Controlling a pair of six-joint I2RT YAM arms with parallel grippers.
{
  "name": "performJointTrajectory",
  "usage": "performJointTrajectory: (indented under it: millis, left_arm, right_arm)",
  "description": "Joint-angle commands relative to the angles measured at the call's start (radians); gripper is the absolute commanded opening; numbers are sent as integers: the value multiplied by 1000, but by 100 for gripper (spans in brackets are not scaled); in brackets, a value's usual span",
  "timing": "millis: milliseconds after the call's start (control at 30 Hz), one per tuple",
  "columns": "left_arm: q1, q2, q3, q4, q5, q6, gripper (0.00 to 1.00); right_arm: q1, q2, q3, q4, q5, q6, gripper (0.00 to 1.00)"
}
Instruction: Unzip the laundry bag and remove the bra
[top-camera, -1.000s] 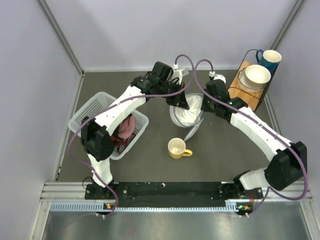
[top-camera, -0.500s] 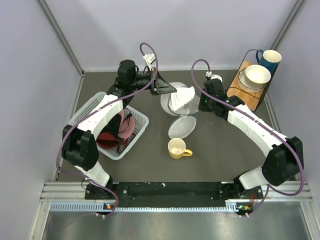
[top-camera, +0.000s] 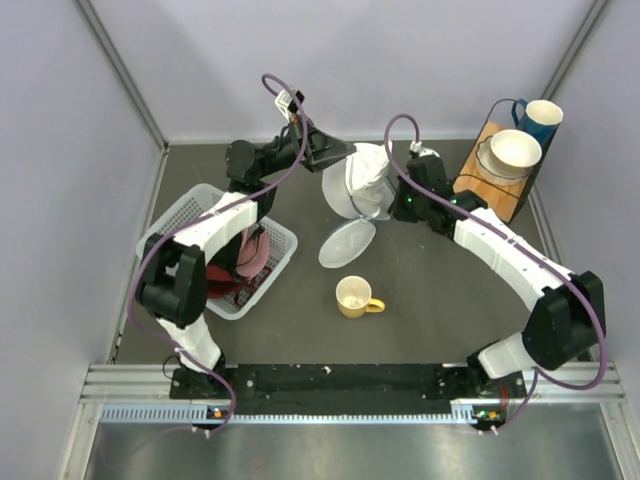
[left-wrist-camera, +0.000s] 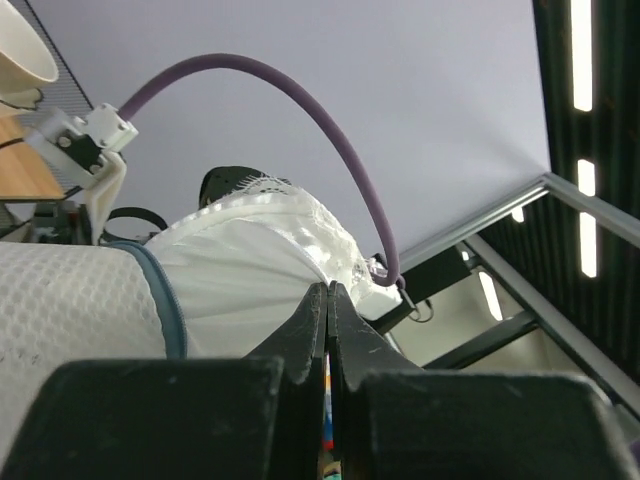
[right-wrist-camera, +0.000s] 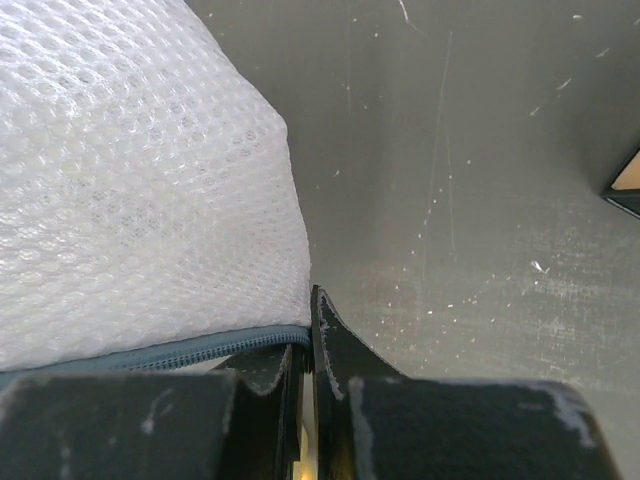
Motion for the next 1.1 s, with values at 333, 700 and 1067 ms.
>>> performJointTrajectory:
  millis: [333,700,1067]
  left_arm:
    - [-134,-1,57,190,-1,-94,0]
    - [-141,-202,-216,-46,159,198,0]
    - [-62,-164,-147,-1,35,154,0]
  right_arm:
    - [-9,51,70,34,-25,18,0]
    - [-67,66,124,-12,-65,-22,0]
    - [-69,54,91,-58,-71,-41,0]
